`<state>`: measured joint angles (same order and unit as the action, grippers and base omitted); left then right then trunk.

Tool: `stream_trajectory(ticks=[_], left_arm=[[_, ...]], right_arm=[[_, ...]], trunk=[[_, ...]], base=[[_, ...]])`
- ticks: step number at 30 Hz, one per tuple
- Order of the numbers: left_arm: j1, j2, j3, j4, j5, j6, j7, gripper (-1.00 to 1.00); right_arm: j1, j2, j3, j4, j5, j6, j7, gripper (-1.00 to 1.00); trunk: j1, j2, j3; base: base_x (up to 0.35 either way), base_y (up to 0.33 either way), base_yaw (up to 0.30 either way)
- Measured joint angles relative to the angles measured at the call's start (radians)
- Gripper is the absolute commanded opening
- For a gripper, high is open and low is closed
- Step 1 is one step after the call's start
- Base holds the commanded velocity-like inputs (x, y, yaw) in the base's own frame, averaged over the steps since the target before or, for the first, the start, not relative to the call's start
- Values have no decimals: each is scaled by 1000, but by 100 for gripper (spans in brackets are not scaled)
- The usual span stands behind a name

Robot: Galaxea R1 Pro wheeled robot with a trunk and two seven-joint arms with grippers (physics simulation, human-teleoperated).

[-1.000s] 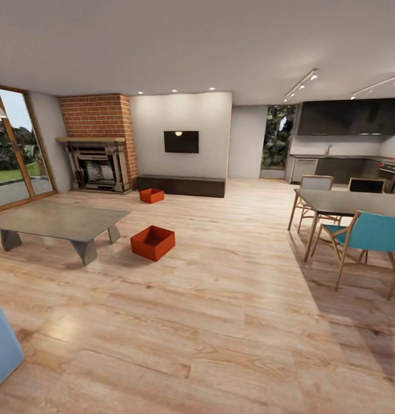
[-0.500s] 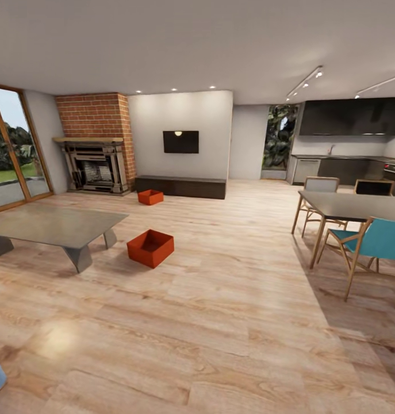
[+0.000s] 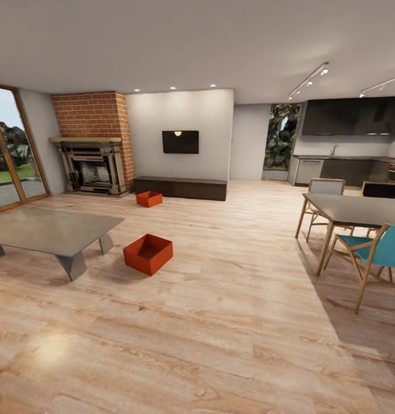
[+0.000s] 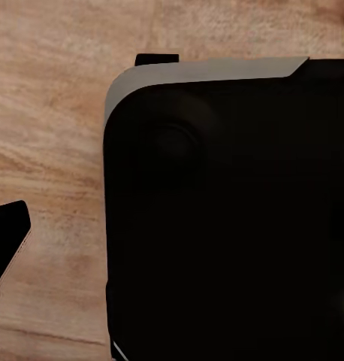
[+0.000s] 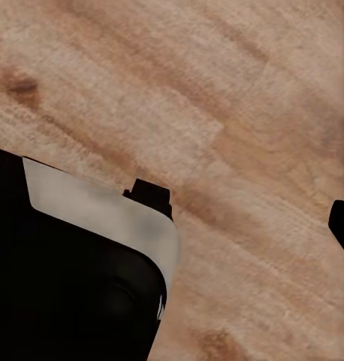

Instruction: Move the two storage containers from the living room to the garage. In the garage, place one container on the floor and stack the other container on top of it (either order is fine).

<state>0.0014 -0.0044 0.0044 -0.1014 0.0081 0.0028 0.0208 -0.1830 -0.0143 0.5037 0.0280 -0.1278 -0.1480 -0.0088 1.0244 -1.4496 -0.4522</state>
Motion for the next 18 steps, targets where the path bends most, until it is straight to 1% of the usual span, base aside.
stream_trajectory(ticks=[18], left_arm=[[0, 0, 1, 0, -1, -1, 0, 100]], right_arm=[[0, 0, 0, 0, 0, -2, -3, 100]], trunk=[[0, 0, 0]], base=[[323, 0, 0]])
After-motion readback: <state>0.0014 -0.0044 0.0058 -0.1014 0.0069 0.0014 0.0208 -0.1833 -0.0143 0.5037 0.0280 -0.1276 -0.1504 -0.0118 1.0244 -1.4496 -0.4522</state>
